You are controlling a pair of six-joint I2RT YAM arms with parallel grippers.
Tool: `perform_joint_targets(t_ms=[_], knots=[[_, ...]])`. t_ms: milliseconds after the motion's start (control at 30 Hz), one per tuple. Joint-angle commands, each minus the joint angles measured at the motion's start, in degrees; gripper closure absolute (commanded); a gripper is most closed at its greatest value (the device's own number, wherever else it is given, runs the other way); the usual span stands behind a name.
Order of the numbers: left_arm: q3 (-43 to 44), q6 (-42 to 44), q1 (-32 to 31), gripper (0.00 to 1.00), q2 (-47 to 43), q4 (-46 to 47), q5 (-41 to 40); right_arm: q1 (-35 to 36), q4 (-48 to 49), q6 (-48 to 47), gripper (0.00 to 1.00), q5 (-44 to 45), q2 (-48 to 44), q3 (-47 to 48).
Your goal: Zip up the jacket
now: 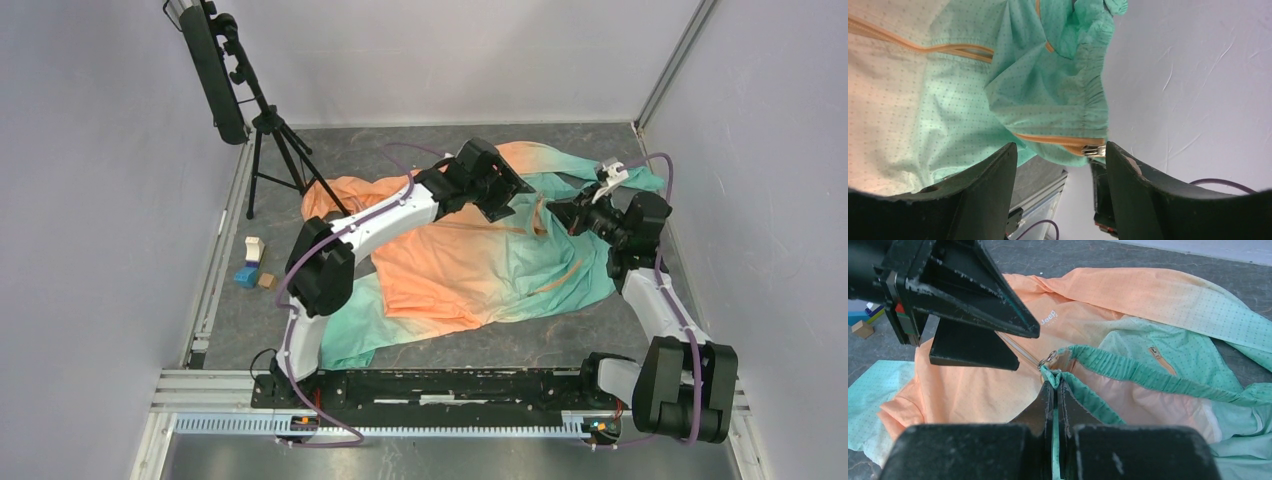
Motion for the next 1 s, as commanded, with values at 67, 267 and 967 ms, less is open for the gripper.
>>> perform_joint_targets(t_ms=[67, 267, 967], knots=[[10.8, 7.6, -1.3, 0.29, 2.6, -10.5, -5.3, 0.9, 0.3, -2.1, 1.00, 1.1, -1.7, 0.2], [14.2, 9.4, -2.9, 0.36, 4.8, -11.9, -7.3, 1.0, -0.1, -2.2, 1.00, 1.2, -1.7, 0.5], [20.6, 11.6, -4.8, 0.46, 8.9, -14.4, -9.6, 1.1, -1.2, -2.3, 1.00, 1.4, -1.3, 0.9]])
